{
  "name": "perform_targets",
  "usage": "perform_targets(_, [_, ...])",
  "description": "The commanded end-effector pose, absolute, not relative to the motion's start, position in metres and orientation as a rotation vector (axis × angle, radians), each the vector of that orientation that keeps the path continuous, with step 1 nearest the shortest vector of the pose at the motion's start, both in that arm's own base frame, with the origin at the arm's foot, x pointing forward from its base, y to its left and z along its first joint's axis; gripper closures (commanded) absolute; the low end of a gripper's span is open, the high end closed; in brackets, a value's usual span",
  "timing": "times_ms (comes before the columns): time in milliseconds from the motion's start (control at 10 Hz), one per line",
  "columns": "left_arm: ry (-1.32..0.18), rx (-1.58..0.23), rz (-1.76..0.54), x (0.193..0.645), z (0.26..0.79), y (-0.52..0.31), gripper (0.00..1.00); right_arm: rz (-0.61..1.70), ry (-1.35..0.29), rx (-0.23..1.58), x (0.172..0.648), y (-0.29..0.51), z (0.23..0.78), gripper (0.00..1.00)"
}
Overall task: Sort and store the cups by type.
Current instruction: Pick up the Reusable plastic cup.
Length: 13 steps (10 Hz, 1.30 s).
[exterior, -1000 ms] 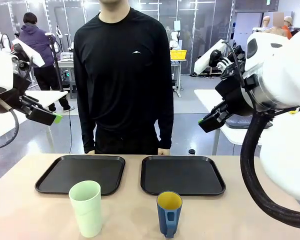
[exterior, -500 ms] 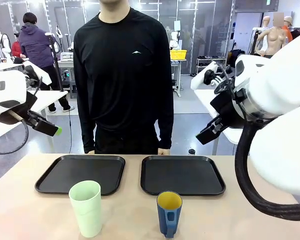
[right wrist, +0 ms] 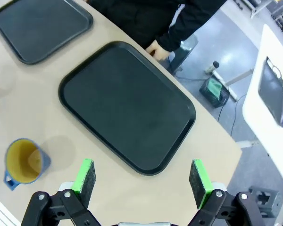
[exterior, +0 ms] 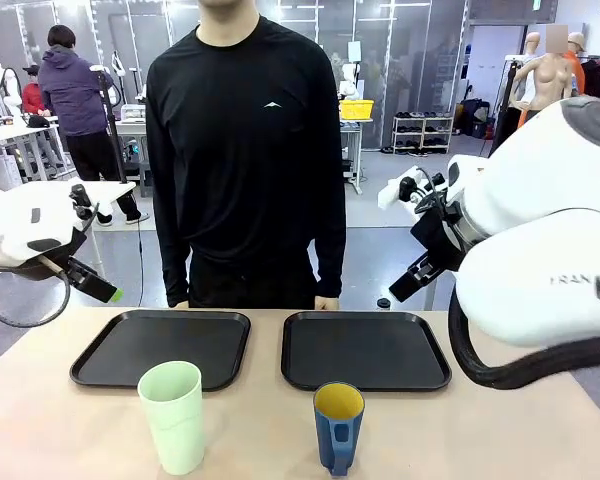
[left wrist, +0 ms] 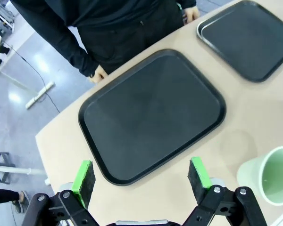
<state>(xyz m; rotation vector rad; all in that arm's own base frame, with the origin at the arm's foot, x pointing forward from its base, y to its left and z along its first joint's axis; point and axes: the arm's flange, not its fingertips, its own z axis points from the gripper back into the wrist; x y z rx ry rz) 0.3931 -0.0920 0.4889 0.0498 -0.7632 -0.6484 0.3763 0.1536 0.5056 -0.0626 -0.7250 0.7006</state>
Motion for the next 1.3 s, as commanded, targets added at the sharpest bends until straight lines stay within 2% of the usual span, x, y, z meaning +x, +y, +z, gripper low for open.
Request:
perform_targets(0, [-0.764, 0.027, -0.666, 0.419, 0.484, -0.085, 0.0, 0.669, -0.712, -0.04, 0.406, 0.146, 0.492, 0.0])
perform_targets(700, [-0.671, 0.032, -0.629, 0.448, 0.447, -0.048, 0.0, 0.663, -0.624, -0.046, 0.429, 0.098, 0.451, 0.0])
perform_targets(1200, [-0.657, 0.041, -0.603, 0.44, 0.441, -0.052, 0.0, 0.638, -0.611, -0.075, 0.427, 0.102, 0.45, 0.0])
